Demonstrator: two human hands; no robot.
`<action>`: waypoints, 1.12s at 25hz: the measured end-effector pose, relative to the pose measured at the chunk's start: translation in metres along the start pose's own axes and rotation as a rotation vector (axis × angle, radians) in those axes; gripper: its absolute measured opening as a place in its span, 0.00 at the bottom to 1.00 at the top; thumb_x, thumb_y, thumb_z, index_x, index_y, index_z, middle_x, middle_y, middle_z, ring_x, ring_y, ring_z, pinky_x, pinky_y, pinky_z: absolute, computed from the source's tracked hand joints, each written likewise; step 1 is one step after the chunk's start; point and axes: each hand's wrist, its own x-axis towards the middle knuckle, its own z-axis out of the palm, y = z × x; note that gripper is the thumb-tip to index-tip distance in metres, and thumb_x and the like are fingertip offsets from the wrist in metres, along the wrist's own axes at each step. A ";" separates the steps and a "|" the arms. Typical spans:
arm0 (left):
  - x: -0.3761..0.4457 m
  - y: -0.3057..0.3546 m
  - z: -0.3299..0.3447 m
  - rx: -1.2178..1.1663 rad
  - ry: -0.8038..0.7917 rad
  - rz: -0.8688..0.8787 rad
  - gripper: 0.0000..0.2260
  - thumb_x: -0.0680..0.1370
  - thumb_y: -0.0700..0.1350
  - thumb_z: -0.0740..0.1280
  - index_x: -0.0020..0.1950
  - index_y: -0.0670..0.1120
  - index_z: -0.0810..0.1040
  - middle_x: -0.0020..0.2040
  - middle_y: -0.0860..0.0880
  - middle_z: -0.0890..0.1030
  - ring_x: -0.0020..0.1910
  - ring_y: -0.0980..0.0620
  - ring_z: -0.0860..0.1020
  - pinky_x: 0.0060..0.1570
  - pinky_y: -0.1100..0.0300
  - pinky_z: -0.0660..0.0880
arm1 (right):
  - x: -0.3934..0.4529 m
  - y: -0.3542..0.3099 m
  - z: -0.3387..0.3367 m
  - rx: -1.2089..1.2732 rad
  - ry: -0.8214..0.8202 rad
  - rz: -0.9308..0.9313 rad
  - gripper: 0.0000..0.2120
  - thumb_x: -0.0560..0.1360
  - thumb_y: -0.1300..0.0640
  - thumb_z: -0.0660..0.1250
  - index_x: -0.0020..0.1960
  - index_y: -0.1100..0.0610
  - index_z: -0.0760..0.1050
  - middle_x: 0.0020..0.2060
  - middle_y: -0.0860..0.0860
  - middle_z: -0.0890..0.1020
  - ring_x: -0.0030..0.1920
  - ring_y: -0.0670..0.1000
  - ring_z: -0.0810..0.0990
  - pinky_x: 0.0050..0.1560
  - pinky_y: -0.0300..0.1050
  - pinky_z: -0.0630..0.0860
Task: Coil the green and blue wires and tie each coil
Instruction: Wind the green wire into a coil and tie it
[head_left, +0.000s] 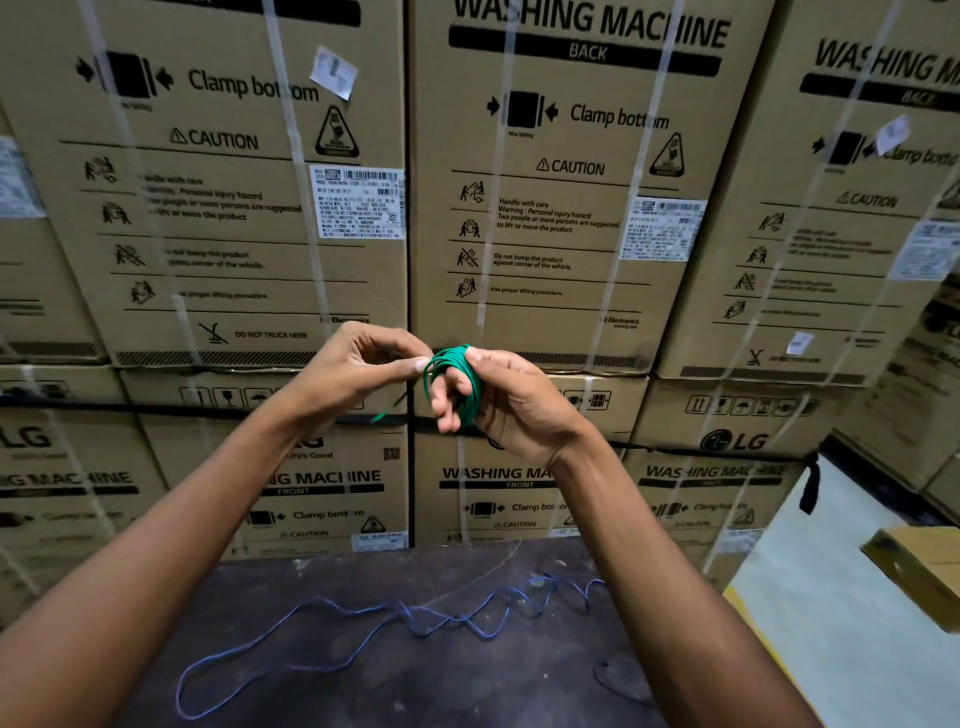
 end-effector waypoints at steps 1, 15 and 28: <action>-0.001 -0.001 -0.001 -0.063 -0.008 -0.024 0.07 0.75 0.45 0.74 0.46 0.40 0.85 0.50 0.43 0.85 0.50 0.46 0.79 0.52 0.54 0.73 | 0.000 0.000 0.002 0.022 0.001 0.002 0.22 0.86 0.57 0.48 0.40 0.59 0.72 0.40 0.60 0.82 0.35 0.54 0.82 0.42 0.43 0.79; -0.016 -0.005 0.018 -0.442 0.004 -0.194 0.18 0.61 0.53 0.85 0.39 0.45 0.82 0.40 0.48 0.84 0.34 0.56 0.80 0.31 0.66 0.77 | -0.003 0.006 0.012 0.219 0.045 -0.031 0.17 0.82 0.50 0.57 0.37 0.55 0.71 0.36 0.55 0.78 0.34 0.53 0.76 0.40 0.42 0.73; -0.028 -0.002 0.032 -0.512 0.223 -0.173 0.24 0.58 0.57 0.84 0.47 0.45 0.88 0.43 0.46 0.87 0.41 0.54 0.85 0.39 0.65 0.81 | -0.002 0.010 0.014 0.230 0.111 -0.039 0.17 0.83 0.52 0.56 0.38 0.56 0.70 0.37 0.56 0.78 0.34 0.54 0.77 0.42 0.43 0.77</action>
